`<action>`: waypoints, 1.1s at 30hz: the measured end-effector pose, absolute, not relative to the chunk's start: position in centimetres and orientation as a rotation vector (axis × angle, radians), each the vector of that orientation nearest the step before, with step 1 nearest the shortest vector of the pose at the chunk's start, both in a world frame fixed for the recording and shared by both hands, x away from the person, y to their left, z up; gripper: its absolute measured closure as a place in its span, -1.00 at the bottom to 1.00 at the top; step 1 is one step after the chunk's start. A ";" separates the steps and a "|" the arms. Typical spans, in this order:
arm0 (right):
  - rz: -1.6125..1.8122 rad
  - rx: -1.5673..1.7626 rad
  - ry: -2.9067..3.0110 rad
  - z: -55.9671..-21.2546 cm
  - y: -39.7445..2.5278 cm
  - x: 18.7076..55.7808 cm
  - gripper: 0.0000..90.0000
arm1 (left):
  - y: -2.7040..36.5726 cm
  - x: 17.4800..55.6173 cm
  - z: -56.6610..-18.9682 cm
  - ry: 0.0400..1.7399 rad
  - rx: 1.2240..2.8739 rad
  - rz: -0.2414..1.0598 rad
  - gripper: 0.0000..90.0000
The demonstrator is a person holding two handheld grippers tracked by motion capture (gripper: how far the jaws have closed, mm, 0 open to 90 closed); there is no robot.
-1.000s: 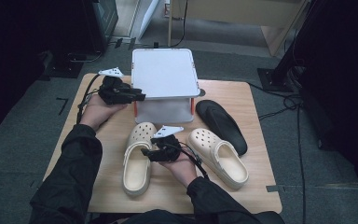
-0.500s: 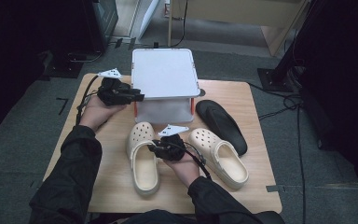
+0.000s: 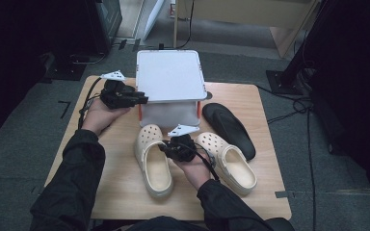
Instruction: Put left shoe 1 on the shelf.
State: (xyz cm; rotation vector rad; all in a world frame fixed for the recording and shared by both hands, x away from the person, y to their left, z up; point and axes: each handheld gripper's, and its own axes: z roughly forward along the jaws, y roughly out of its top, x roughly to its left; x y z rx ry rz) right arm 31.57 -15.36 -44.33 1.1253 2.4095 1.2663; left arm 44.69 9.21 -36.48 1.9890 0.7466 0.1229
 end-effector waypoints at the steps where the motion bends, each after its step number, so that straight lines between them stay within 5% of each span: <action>1: 1.266 1.125 2.410 -44.3 -15.4 31.6 0.70 | 9.2 44.7 -36.5 0.746 1.989 0.123 0.48; 33: 1.178 1.271 2.189 -43.9 -15.3 39.6 0.69 | 9.4 44.8 -36.5 0.742 1.987 0.117 0.49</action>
